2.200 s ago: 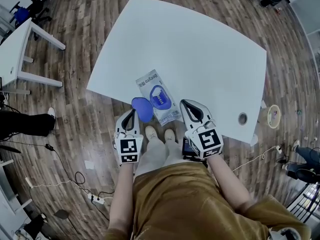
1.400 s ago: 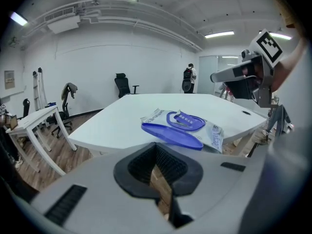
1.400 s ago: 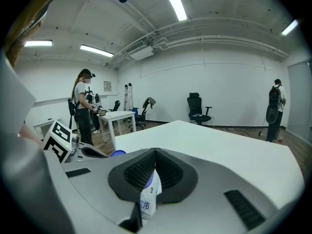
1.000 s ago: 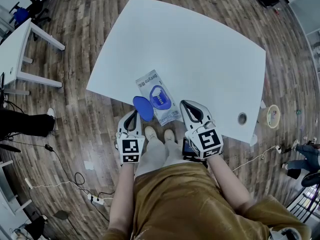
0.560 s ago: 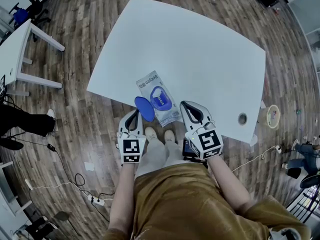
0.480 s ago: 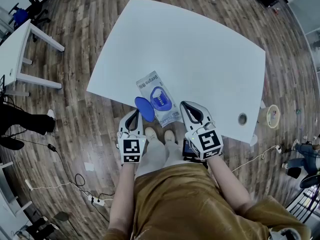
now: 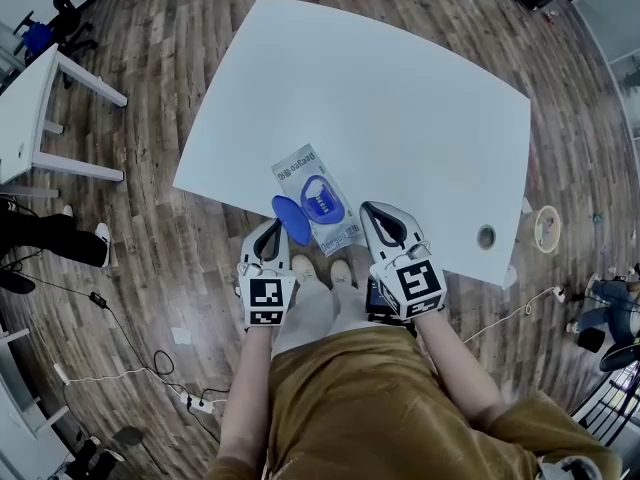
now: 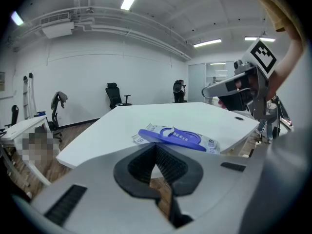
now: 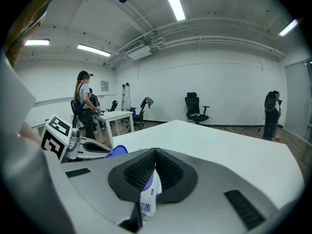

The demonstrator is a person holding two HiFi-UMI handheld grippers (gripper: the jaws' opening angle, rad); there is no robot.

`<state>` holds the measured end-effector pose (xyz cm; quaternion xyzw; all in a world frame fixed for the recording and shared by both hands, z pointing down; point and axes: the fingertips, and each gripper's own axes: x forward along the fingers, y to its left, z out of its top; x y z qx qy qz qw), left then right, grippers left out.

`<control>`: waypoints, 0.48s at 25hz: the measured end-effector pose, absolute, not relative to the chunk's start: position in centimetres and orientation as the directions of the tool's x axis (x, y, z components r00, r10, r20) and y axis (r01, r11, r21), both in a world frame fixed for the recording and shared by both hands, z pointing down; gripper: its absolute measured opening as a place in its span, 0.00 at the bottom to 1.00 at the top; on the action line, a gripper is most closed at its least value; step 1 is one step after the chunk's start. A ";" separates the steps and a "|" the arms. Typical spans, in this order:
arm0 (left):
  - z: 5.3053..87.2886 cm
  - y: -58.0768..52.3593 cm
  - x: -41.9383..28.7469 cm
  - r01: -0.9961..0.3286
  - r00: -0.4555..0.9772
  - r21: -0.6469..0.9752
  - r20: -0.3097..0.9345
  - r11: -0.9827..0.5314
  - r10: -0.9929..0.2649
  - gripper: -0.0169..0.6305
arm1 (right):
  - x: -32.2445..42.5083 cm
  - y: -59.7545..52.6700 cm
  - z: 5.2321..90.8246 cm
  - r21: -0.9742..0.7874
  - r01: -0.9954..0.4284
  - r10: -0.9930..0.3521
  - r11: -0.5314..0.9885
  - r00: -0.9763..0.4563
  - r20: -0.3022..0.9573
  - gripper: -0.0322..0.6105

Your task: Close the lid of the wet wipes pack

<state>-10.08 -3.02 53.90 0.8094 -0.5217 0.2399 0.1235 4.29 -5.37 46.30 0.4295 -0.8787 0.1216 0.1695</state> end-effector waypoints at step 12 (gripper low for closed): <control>54.1 -3.0 -8.9 -0.892 0.364 -0.046 0.518 -0.450 -0.774 0.02 | 3.9 -5.5 46.7 -0.072 -0.789 -0.705 0.610 -0.581 0.407 0.06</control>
